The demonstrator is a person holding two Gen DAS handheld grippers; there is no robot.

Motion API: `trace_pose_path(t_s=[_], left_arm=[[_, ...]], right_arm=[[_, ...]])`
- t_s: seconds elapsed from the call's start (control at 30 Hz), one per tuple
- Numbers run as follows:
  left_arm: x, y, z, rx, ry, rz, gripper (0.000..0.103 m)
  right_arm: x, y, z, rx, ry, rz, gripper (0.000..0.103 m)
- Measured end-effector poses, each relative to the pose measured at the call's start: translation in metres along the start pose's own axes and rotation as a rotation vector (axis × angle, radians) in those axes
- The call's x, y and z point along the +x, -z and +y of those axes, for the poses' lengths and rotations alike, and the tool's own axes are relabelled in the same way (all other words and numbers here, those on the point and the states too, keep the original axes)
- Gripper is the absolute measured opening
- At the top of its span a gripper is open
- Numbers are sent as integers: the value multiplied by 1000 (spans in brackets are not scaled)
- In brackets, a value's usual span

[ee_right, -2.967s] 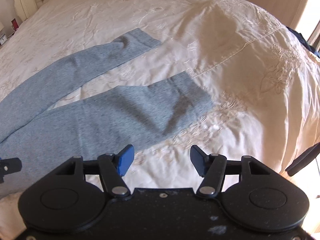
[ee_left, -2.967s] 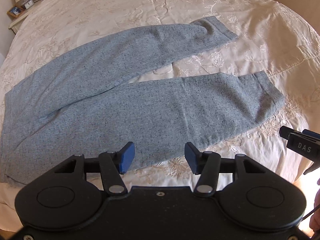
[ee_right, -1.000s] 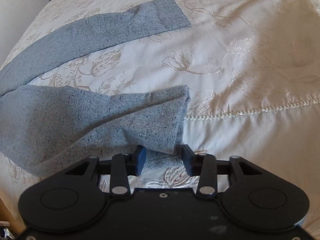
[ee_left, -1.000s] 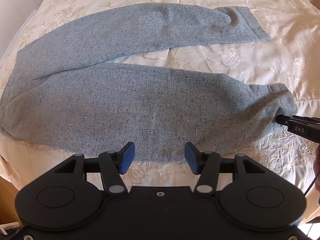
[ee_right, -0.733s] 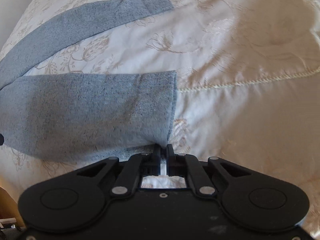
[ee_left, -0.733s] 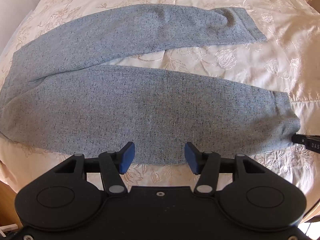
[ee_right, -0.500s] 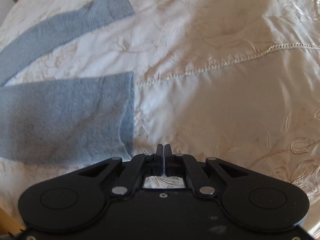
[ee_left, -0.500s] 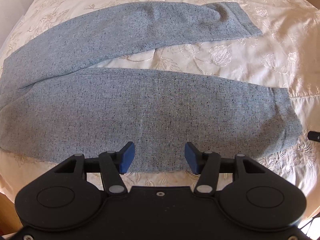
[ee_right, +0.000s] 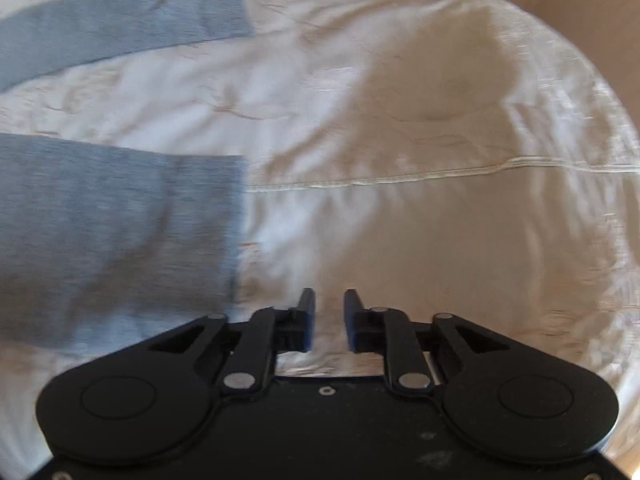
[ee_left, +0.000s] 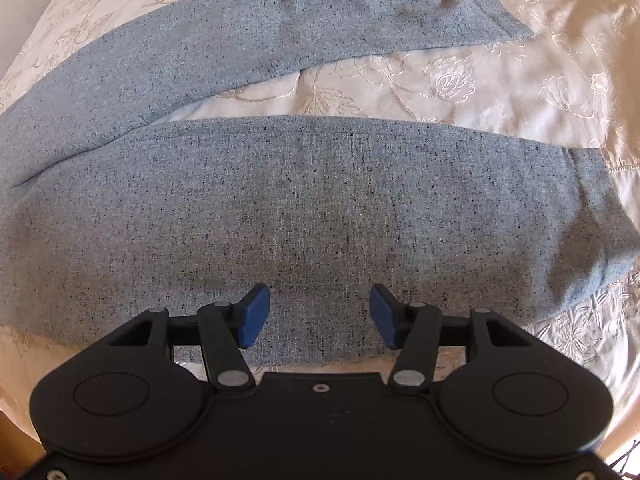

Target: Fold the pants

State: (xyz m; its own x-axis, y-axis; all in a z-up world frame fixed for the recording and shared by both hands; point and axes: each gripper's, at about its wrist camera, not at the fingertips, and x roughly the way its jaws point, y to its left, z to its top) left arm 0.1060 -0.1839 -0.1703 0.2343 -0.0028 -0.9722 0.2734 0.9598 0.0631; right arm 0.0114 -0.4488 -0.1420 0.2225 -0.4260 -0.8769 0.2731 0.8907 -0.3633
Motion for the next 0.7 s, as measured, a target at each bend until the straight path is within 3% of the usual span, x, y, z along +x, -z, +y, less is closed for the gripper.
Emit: trace_pose_path(t_s=[0.03, 0.1, 0.17, 0.23, 0.3, 0.33, 0.4, 0.43, 0.5, 0.57, 0.63, 0.7], left_arm=[[6, 0, 0, 7, 7, 11, 59], [21, 0, 0, 27, 18, 44, 60], [34, 0, -2, 71, 19, 53, 63], [38, -1, -4, 135, 18, 36, 65], [35, -2, -2, 173, 45, 31, 64], [31, -2, 3, 186, 70, 27, 64], [21, -2, 19, 195, 108, 14, 64], [16, 0, 29, 189, 103, 9, 64], [5, 2, 57, 153, 107, 0, 63], [-4, 2, 88, 90, 106, -13, 63], [-6, 2, 120, 37, 65, -13, 63], [11, 1, 144, 26, -20, 61, 61]], right_arm=[[-10, 0, -3, 13, -26, -49, 14], [-34, -5, -2, 60, -178, -113, 21], [-41, -12, 15, 64, -302, -98, 26], [-37, -12, 39, 48, -359, -62, 26], [-19, -8, 58, 40, -352, 26, 21], [-6, -3, 62, 55, -309, 80, 21], [19, 6, 57, 146, -208, 168, 24], [23, 8, 50, 217, -230, 181, 24], [16, 0, 45, 297, -185, 195, 25], [-1, -13, 51, 267, -112, 161, 28], [-23, -26, 56, 285, -134, 111, 28], [-38, -41, 60, 337, -185, 93, 28]])
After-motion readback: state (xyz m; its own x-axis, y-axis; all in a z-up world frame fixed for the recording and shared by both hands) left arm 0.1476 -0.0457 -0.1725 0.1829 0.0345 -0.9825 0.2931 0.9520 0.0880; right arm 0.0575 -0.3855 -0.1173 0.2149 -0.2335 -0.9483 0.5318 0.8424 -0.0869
